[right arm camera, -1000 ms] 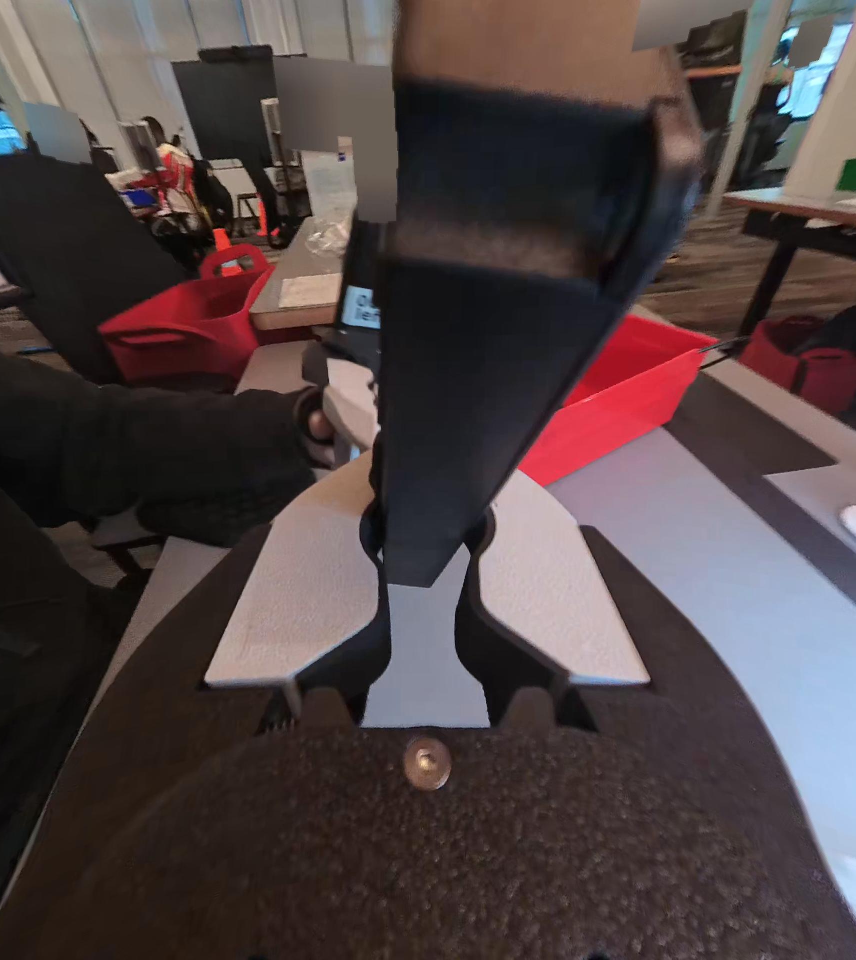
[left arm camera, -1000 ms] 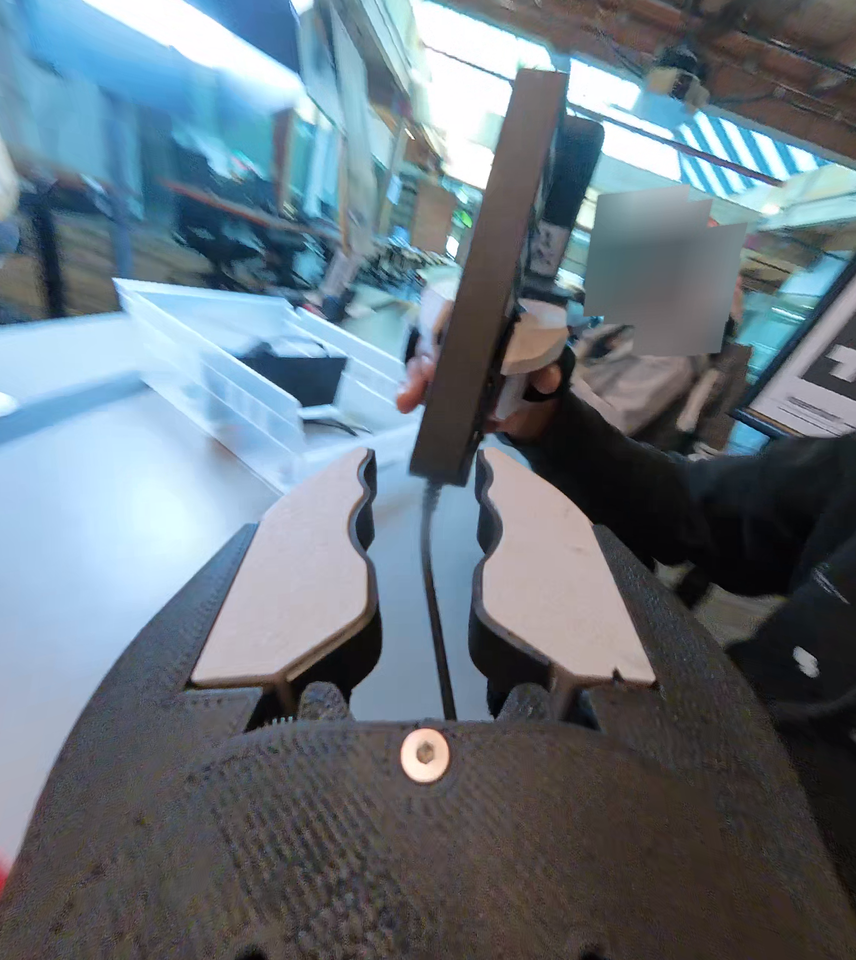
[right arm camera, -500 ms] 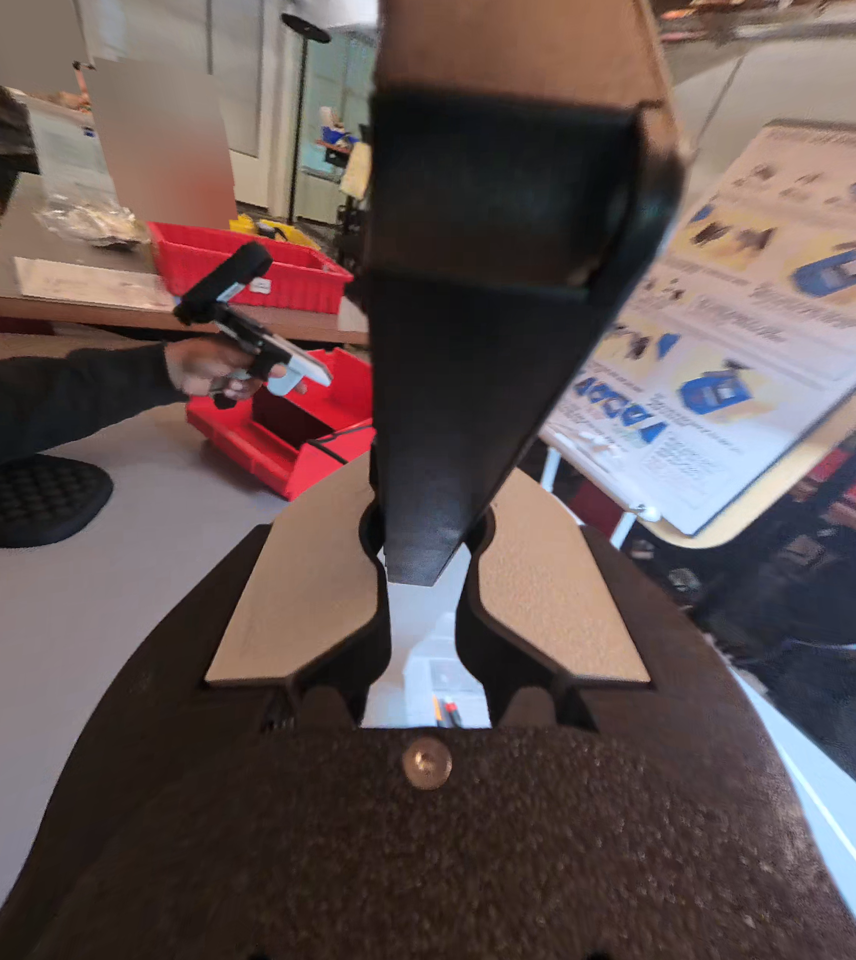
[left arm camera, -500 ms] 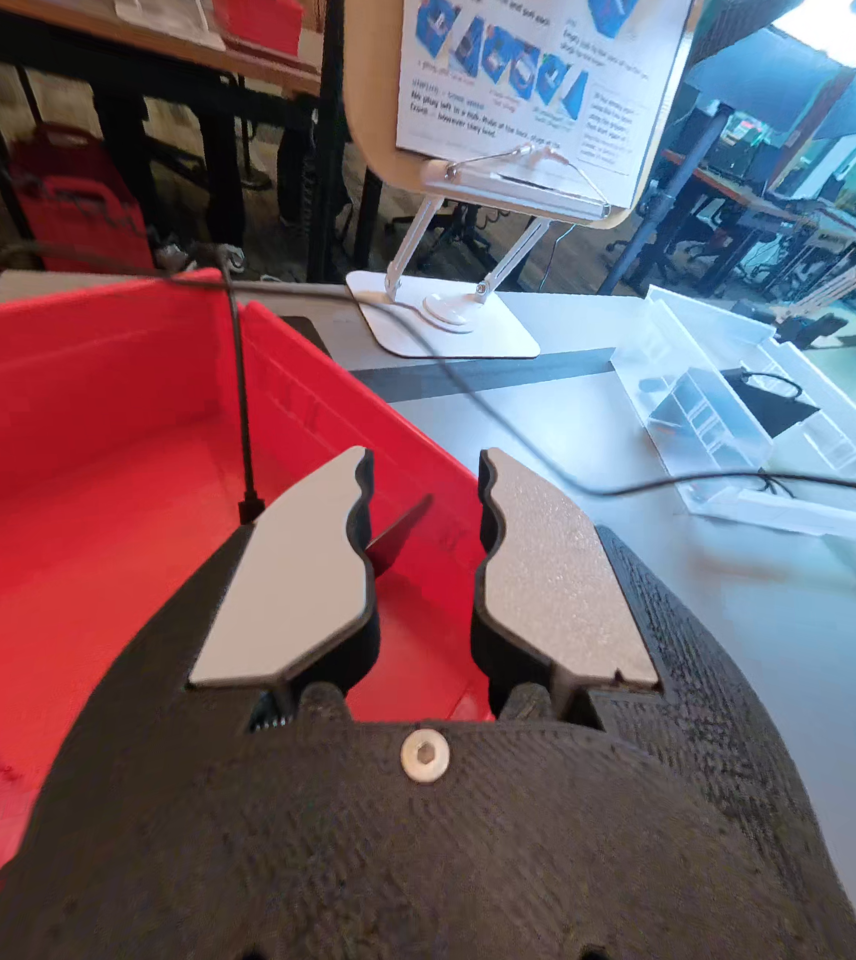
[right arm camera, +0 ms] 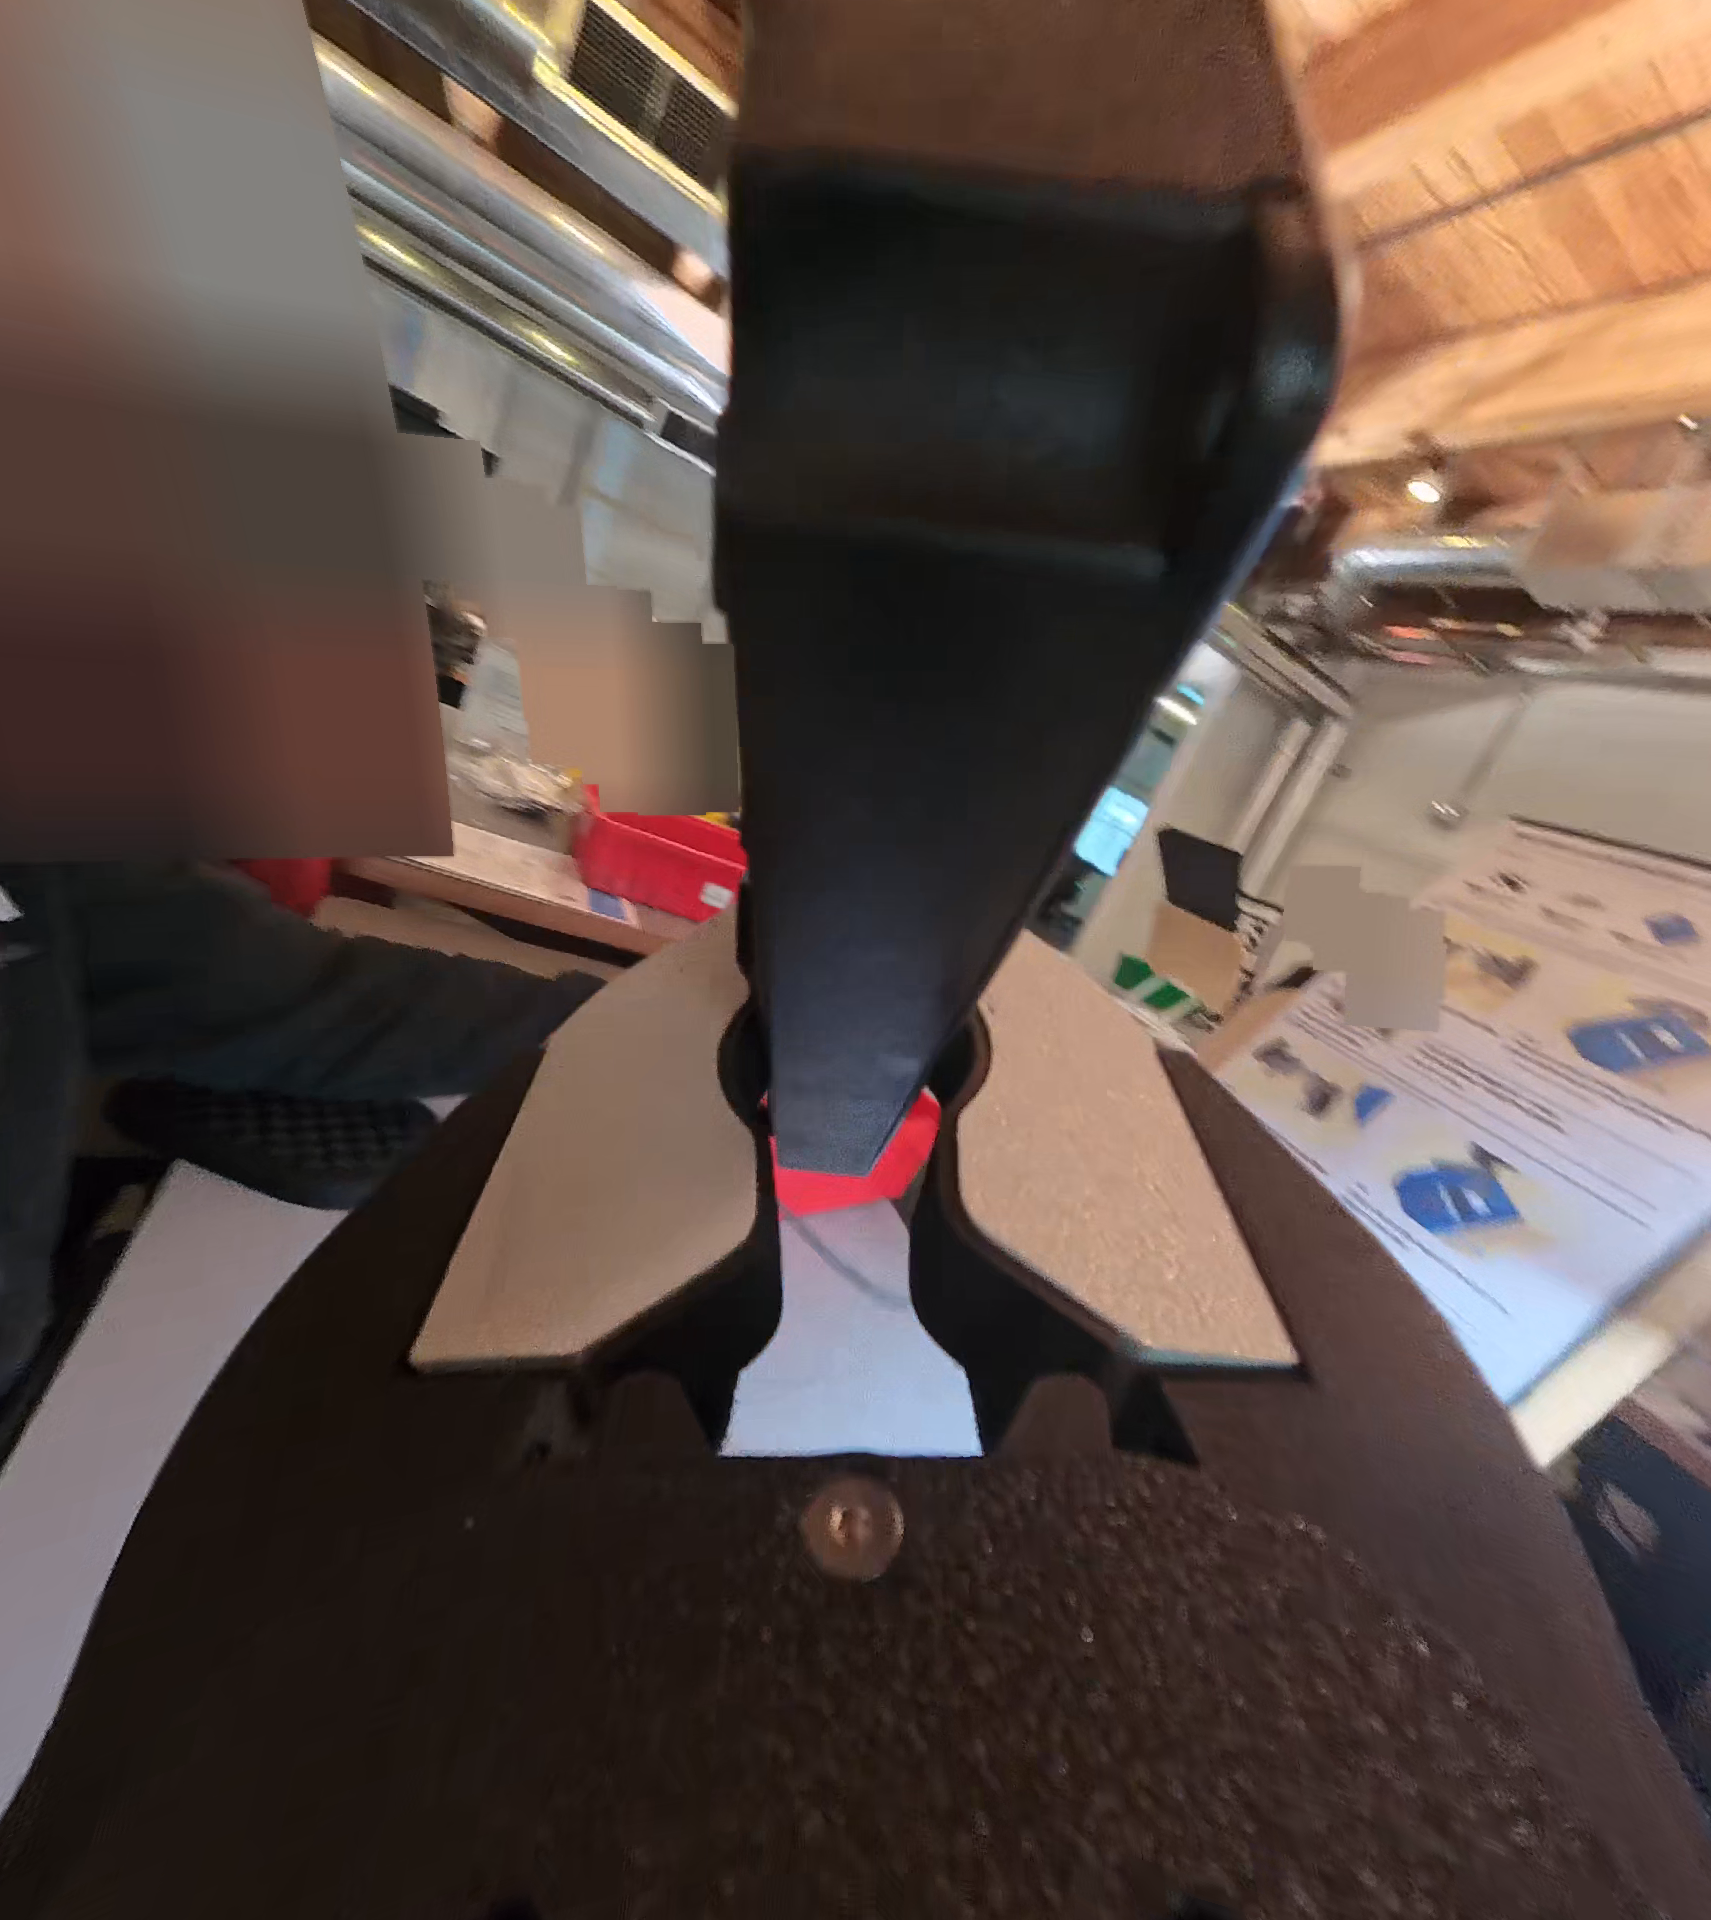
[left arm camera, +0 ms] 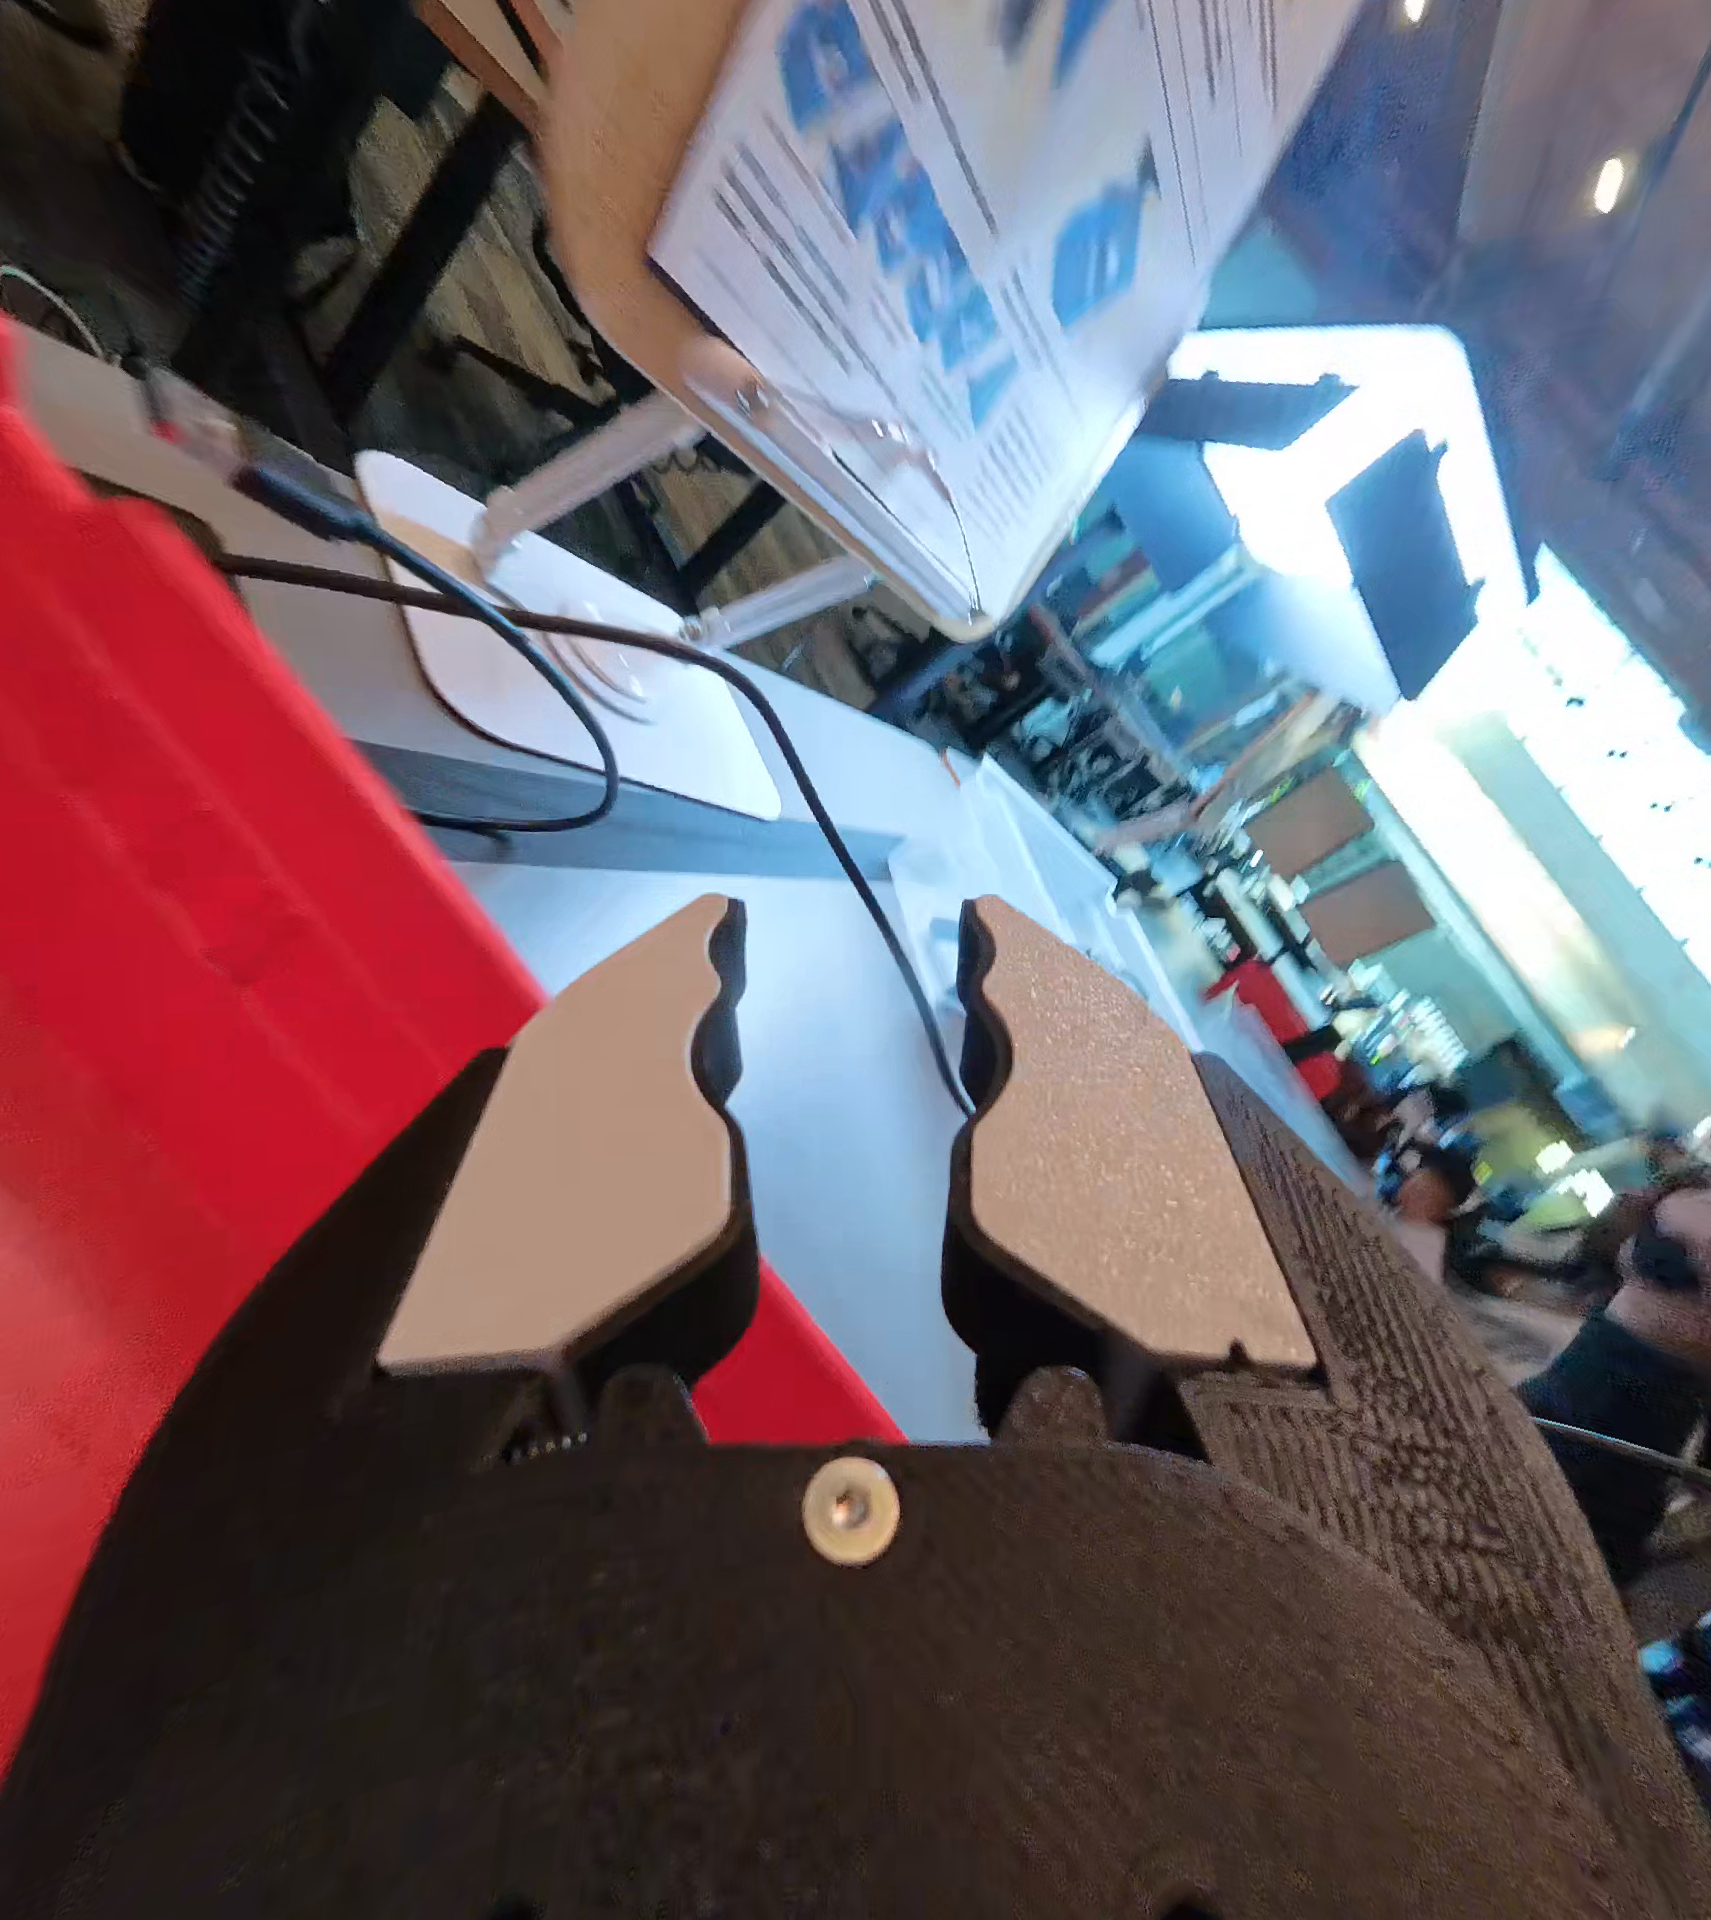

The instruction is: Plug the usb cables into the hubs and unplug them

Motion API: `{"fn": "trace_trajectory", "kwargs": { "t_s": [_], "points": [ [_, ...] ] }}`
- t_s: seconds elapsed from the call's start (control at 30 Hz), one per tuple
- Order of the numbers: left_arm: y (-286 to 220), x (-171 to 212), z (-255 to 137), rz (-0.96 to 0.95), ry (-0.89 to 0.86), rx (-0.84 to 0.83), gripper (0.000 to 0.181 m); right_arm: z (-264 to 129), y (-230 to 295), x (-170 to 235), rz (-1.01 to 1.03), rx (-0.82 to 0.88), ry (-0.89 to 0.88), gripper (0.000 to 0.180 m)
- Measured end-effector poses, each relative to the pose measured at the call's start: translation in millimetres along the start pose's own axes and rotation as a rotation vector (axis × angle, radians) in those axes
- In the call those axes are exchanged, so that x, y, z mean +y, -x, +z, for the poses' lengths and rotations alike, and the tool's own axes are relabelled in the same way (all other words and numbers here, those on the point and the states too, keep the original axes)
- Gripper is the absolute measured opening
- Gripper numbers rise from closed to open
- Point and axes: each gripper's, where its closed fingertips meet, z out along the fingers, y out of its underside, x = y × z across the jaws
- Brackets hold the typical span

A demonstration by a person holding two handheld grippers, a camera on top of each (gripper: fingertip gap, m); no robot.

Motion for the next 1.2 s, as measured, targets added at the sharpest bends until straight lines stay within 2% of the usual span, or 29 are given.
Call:
{"fn": "trace_trajectory", "kwargs": {
  "t_s": [0.2, 0.33, 0.47, 0.57, 0.7, 0.73, 0.77, 0.8, 0.83, 0.9, 1.0, 1.1, 1.2],
  "points": [
    [-42.4, 42.1, 17.2, 0.376, 0.162, -0.046, 0.037, 3.2, 29.5, -26.4, 0.020, -0.182, -0.166, 0.026],
    [-60.2, 76.5, 22.0, 0.684, 0.346, -0.103, 0.041, 8.6, 45.8, -33.5, 0.044, -0.306, -0.233, 0.026],
    [-58.4, 130.4, 23.4, 1.021, 0.615, -0.110, 0.048, 4.8, 59.0, -32.8, 0.104, -0.459, -0.318, 0.026],
    [-54.5, 180.5, 12.0, 1.178, 0.882, -0.038, 0.054, -2.2, 51.5, -32.5, 0.153, -0.476, -0.380, 0.026],
    [-23.3, 195.7, 14.9, 1.402, 1.025, -0.199, 0.052, -5.7, 38.3, -19.1, 0.213, -0.481, -0.377, 0.026],
    [-16.8, 200.0, 18.4, 1.436, 1.039, -0.216, 0.048, -4.4, 35.3, -15.2, 0.225, -0.476, -0.372, 0.026],
    [-10.1, 197.5, 23.8, 1.486, 1.021, -0.262, 0.035, -2.6, 33.2, -10.8, 0.237, -0.474, -0.361, 0.026],
    [-4.6, 189.6, 27.6, 1.538, 0.995, -0.328, 0.003, -0.1, 31.5, -5.5, 0.248, -0.472, -0.344, 0.026],
    [-4.2, 185.1, 27.5, 1.551, 0.992, -0.353, 0.001, 3.5, 29.3, 1.3, 0.256, -0.460, -0.318, 0.026],
    [-25.3, 181.9, 26.9, 1.462, 0.939, -0.280, 0.001, 14.5, 22.2, 22.7, 0.262, -0.403, -0.220, 0.026],
    [-91.8, 167.9, 26.8, 1.244, 0.716, -0.043, 0.000, 36.0, 16.5, 77.5, 0.251, -0.323, 0.046, 0.026],
    [-149.4, 155.1, 16.9, 1.083, 0.553, 0.160, 0.000, 62.2, 34.2, 131.0, 0.260, -0.363, 0.261, 0.026],
    [-172.5, 161.7, 9.5, 0.973, 0.570, 0.228, 0.000, 96.1, 47.3, 173.5, 0.174, -0.321, 0.417, 0.026]
  ]
}}
